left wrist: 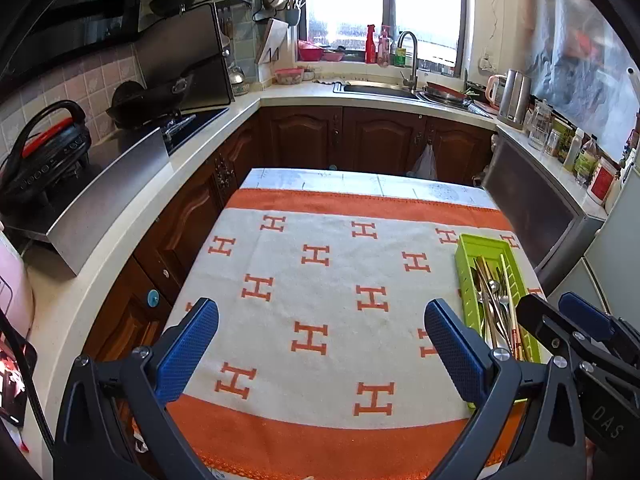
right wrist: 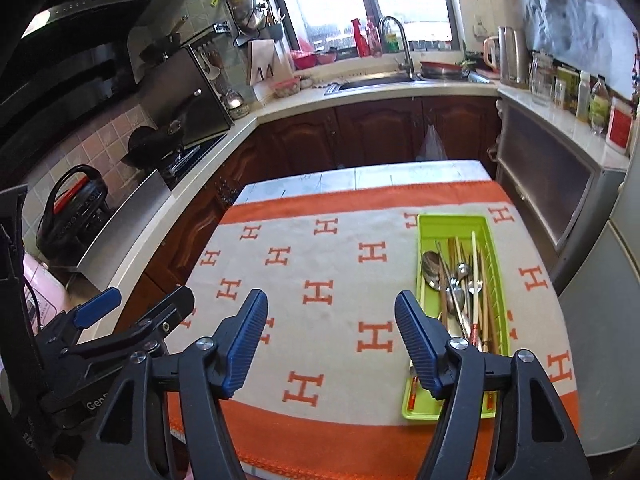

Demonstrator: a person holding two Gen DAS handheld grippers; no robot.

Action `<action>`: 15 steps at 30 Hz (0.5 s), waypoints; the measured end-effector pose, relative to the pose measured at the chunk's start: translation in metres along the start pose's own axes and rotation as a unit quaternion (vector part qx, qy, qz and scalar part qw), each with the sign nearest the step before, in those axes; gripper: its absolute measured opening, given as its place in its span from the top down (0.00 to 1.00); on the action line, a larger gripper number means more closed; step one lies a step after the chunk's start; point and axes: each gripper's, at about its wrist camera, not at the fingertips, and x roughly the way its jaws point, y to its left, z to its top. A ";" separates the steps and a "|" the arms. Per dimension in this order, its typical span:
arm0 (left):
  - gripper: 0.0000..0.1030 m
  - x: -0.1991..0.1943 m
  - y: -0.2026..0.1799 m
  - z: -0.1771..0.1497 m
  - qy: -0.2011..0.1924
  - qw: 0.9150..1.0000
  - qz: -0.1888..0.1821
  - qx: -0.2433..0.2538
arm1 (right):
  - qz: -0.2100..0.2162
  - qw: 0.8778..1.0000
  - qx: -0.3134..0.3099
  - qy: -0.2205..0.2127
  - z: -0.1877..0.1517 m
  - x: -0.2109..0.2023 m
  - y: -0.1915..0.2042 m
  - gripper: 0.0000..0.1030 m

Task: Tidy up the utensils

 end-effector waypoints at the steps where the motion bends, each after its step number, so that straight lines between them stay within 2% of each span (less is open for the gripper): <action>1: 0.01 -0.001 0.000 0.001 -0.002 1.000 0.002 0.001 | -0.002 1.000 -0.001 -0.002 0.001 -0.003 0.002 0.33; 15: 0.01 0.008 0.000 0.002 0.007 1.000 0.008 0.004 | -0.010 1.000 0.001 0.004 0.002 -0.003 0.003 0.33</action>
